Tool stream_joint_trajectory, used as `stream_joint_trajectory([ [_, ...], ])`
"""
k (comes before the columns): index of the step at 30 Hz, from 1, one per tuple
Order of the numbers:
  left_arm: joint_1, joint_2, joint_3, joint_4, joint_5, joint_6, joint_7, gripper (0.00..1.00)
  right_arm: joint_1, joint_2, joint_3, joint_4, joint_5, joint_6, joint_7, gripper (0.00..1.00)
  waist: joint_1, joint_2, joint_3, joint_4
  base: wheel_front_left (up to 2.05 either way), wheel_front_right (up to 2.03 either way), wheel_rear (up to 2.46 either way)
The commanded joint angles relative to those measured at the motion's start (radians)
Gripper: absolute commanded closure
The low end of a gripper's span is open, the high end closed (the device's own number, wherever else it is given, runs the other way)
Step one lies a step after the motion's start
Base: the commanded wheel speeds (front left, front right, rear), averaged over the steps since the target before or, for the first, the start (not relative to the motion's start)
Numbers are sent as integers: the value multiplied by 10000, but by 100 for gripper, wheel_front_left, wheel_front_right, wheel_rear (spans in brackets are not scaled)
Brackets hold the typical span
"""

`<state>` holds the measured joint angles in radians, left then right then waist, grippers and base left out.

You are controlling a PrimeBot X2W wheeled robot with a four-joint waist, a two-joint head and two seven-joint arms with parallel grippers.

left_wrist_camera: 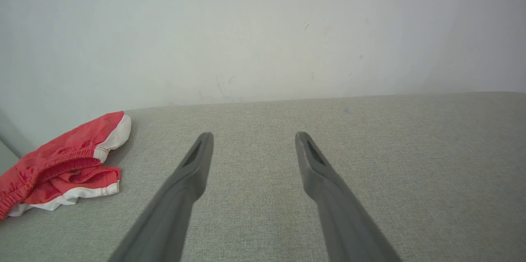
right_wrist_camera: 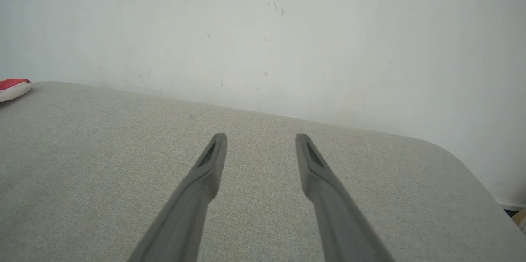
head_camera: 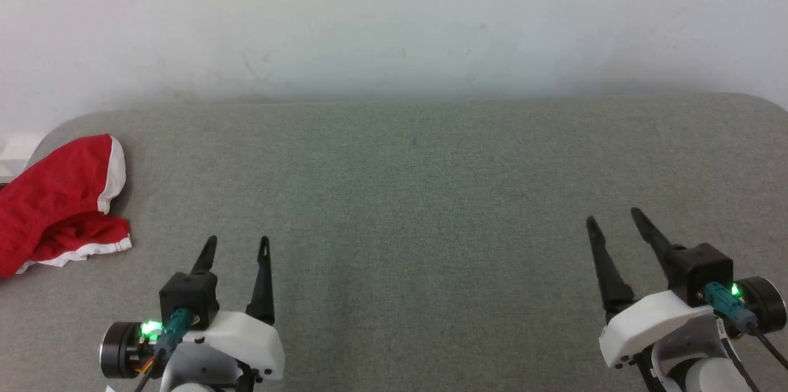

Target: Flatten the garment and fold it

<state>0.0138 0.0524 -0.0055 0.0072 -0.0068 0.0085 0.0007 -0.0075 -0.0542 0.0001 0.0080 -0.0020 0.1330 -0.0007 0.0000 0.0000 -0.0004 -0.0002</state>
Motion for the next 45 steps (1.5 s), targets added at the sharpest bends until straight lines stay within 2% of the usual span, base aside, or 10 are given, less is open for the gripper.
stream_joint_trajectory([
  [1, 16, -1, -26, 25, -22, 27, -71, 0, 15, 1, -11, 29, 53, -1, -68, 0, 0, 0, -12, -4, 0, 0, 0],
  [23, 178, -4, -160, 171, -141, 192, -511, 0, 136, 8, 39, -29, 295, -4, -507, 0, 0, 0, -130, 139, 0, 0, 0],
  [45, 406, 6, -183, 179, -167, 344, -972, 0, 297, 15, 425, -99, 465, -8, -966, 0, 0, 0, -314, 1039, 0, 0, 0],
])
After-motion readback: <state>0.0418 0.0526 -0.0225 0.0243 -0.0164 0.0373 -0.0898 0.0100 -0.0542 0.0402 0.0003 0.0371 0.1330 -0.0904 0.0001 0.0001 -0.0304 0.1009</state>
